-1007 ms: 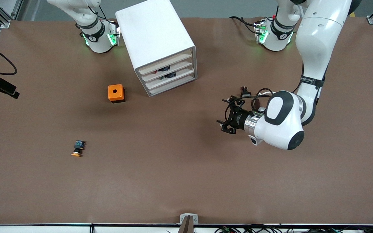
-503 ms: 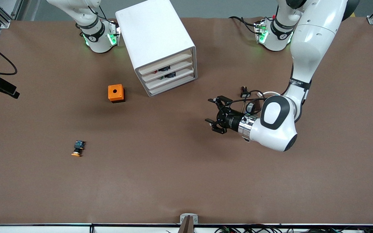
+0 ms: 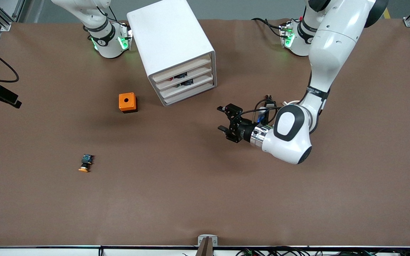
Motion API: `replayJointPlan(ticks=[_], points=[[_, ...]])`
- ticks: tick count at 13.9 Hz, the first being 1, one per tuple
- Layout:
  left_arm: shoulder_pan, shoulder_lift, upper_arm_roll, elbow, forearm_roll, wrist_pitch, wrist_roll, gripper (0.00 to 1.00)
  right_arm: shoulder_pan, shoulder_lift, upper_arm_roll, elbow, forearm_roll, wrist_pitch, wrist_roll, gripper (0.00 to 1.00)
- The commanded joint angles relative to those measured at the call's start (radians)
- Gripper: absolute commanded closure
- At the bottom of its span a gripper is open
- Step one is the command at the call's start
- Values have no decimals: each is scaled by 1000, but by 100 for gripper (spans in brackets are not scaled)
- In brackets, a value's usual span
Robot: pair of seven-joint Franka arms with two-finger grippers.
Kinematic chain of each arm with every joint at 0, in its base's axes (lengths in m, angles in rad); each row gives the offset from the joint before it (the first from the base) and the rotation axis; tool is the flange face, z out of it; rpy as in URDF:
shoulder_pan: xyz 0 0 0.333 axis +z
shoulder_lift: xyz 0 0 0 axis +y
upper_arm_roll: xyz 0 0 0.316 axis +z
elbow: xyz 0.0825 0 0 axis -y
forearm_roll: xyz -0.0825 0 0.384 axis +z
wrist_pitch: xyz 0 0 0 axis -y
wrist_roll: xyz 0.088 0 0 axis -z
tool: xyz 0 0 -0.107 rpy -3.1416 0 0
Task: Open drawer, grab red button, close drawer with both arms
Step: 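Bring the left gripper to the drawer handle of the cabinet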
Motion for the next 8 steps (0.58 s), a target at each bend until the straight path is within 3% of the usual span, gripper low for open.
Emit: replayJointPlan(ticks=[1, 8], points=[[-58, 46, 5, 18, -26, 2, -49, 7, -17, -14, 14, -15, -13, 6, -8, 0], [-135, 92, 3, 18, -84, -5, -218, 16, -17, -14, 13, -22, -13, 9, -8, 0]])
